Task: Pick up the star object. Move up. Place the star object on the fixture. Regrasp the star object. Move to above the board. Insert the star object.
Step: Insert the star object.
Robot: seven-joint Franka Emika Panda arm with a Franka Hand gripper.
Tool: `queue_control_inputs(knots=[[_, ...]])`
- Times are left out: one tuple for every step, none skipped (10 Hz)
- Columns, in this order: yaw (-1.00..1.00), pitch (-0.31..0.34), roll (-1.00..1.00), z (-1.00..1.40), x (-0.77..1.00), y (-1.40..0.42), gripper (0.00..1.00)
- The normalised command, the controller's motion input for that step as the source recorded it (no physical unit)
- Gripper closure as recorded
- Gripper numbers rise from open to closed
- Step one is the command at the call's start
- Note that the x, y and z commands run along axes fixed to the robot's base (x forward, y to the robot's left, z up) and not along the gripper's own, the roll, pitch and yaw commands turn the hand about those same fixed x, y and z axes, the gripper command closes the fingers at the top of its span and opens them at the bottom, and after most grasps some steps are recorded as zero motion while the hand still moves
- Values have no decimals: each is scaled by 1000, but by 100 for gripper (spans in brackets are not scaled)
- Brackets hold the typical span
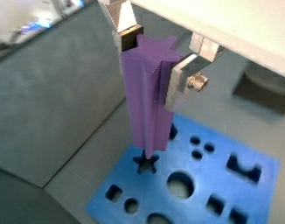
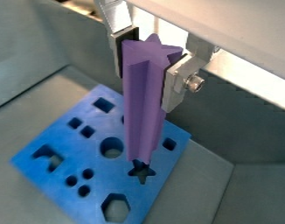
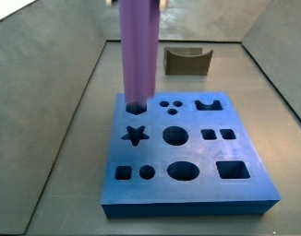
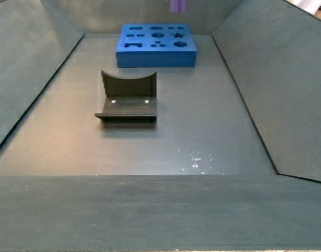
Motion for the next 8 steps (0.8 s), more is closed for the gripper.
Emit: queue_control_inputs(knots=[[-900,-123,-31,-649,-63,-171,100],[-883,-104,-54,-609,-49,-166,100],[-474,80,-3,-460,17,0,100],[-446,151,39,-343,143,29,100],[-363,131,34,-369,0,46,100],[-249,73,0,-397,0,0,100],[-291,83,0,-366,11,20,100],[-294,106,3,-309,31,60,100]])
